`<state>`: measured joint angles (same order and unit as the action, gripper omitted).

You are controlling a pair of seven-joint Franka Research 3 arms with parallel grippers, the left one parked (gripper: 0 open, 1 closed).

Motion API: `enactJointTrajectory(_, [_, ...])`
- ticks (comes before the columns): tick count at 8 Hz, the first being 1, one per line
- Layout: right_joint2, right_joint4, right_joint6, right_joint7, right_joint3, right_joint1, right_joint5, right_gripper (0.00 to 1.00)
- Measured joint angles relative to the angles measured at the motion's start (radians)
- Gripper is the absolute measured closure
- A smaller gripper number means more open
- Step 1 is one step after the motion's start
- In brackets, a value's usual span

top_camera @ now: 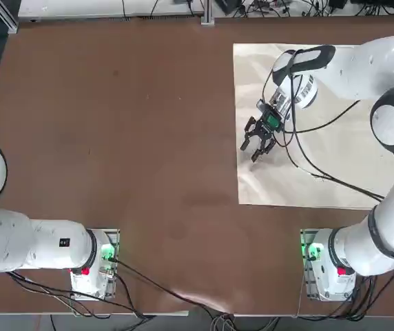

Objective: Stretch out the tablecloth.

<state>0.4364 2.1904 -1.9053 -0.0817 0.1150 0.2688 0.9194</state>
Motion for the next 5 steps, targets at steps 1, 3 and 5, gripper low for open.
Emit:
enactJointTrajectory(1, [0.000, -0.013, -0.001, 0.000, -0.002, 0.000, 0.000, 0.22])
enactJointTrajectory(3, [0.000, -0.069, -0.003, 0.000, -0.025, -0.001, -0.010, 0.18])
enactJointTrajectory(5, [-0.002, -0.193, -0.006, 0.003, -0.103, -0.003, -0.108, 0.00])
